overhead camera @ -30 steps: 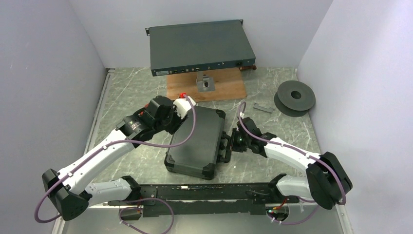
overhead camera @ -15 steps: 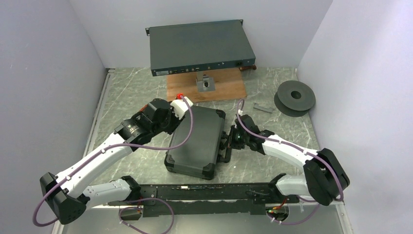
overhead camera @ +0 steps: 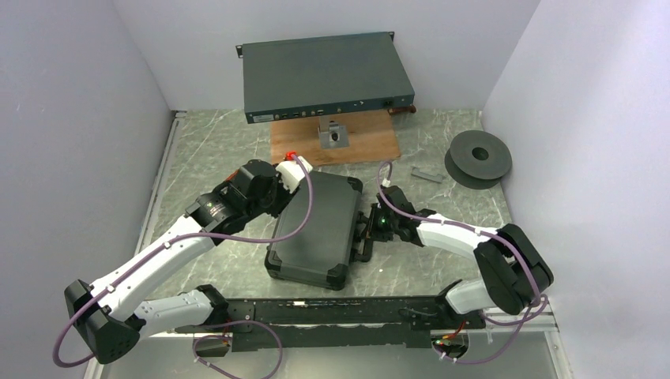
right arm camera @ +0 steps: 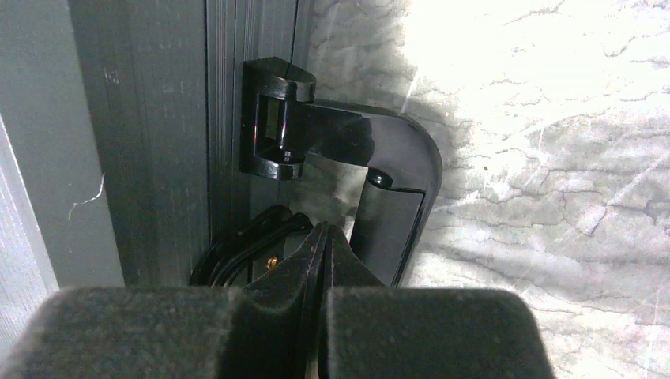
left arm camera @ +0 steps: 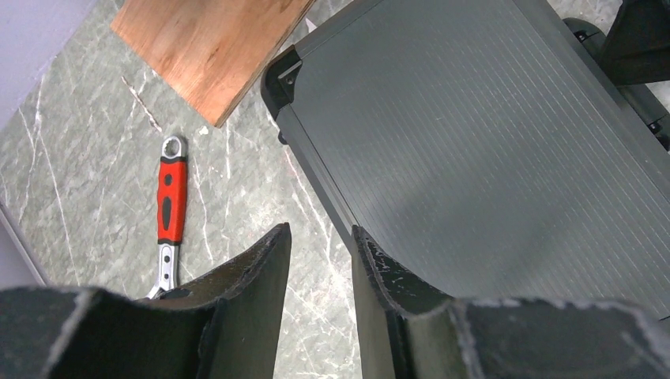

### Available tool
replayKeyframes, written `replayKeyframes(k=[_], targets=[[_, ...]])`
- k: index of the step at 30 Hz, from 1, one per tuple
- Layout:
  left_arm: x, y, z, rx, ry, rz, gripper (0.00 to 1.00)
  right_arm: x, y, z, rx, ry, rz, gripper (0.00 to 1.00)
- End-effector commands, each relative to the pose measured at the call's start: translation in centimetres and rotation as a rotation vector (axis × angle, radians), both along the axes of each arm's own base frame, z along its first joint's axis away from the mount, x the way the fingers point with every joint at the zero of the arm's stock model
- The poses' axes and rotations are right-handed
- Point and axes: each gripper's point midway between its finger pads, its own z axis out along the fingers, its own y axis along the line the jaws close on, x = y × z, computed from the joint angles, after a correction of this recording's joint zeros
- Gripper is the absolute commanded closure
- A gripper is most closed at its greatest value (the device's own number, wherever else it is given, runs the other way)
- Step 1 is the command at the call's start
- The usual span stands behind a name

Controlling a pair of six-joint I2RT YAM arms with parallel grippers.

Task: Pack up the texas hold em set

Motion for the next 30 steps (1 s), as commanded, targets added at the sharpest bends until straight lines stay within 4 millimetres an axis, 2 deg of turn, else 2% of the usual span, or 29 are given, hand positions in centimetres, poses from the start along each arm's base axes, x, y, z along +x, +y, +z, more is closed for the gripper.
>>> replayKeyframes(k=[1,5,10,14,24,28,29,30], targets=[[0.5,-0.1,0.9,-0.046,-0.029,0.025,0.60,-0.6,-0.3,-1.0,-0.034,0.014,0.011,1.00],[0.6,0.1,1.0,-0.048,-0.035,0.036,0.59,-0.4,-1.0,0.6,-0.061,-0.020,0.006,1.00],[0.8,0.6,1.3,-0.050,-0.055,0.063,0.52,-0.2,-1.9,3.0,-0.086,-0.071,-0.005,1.00],[1.0,1.1,1.7,-0.061,-0.077,0.083,0.50,-0.1,-2.7,4.7,-0.101,-0.111,-0.021,1.00],[1.3,2.8,3.1,-0.084,-0.161,0.153,0.43,0.3,-3.4,9.0,-0.101,-0.213,-0.016,1.00],[1.3,4.1,4.2,-0.096,-0.223,0.196,0.36,0.6,-3.3,11.7,-0.078,-0.287,0.004,0.88],[1.2,4.4,4.5,-0.103,-0.240,0.207,0.34,0.7,-3.3,12.6,-0.071,-0.309,0.007,0.83],[1.2,4.7,4.9,-0.113,-0.257,0.220,0.32,0.7,-3.4,13.5,-0.064,-0.333,0.009,0.73]])
